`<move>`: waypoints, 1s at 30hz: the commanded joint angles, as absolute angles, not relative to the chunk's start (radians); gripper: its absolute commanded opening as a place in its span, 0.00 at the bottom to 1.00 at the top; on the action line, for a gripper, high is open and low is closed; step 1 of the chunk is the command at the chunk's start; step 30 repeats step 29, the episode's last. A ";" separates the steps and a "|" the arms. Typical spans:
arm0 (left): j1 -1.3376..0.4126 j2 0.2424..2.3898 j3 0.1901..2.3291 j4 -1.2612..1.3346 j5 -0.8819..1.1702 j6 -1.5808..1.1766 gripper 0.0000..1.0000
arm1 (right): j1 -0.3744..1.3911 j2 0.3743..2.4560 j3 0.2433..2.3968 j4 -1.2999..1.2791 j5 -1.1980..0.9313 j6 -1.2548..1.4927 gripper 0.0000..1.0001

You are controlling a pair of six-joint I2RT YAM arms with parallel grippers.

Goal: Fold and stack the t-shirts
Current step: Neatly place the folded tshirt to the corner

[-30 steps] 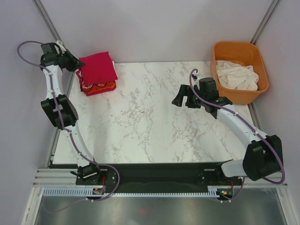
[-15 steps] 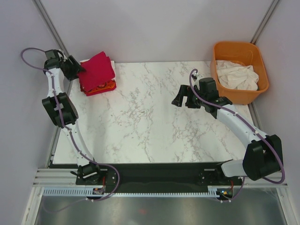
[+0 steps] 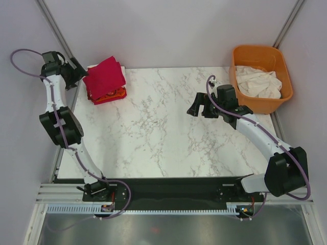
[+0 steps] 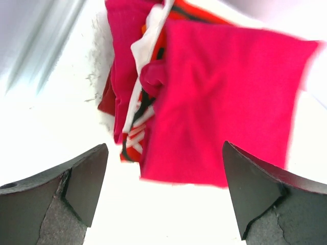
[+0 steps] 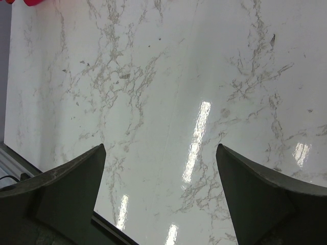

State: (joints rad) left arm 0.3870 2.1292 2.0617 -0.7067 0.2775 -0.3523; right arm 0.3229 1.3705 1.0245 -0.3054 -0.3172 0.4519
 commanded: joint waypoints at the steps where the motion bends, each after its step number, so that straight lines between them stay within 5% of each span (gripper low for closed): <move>1: 0.397 1.883 2.011 -0.670 0.169 -0.339 1.00 | 0.322 1.353 1.048 -0.275 -0.324 0.446 0.98; 10: 0.246 1.388 1.542 -0.661 0.255 -0.342 0.96 | 0.366 1.273 1.031 -0.216 -0.324 0.426 0.98; 12: 0.168 1.301 1.429 -0.544 0.459 -0.252 0.97 | 0.408 1.240 1.029 -0.190 -0.331 0.419 0.98; 20: 0.012 0.662 0.848 -0.156 0.261 -0.305 0.98 | 0.497 1.100 1.011 -0.161 -0.249 0.390 0.98; 30: 0.012 0.462 0.704 -0.158 0.212 -0.264 0.99 | 0.537 1.036 1.009 -0.161 -0.187 0.387 0.98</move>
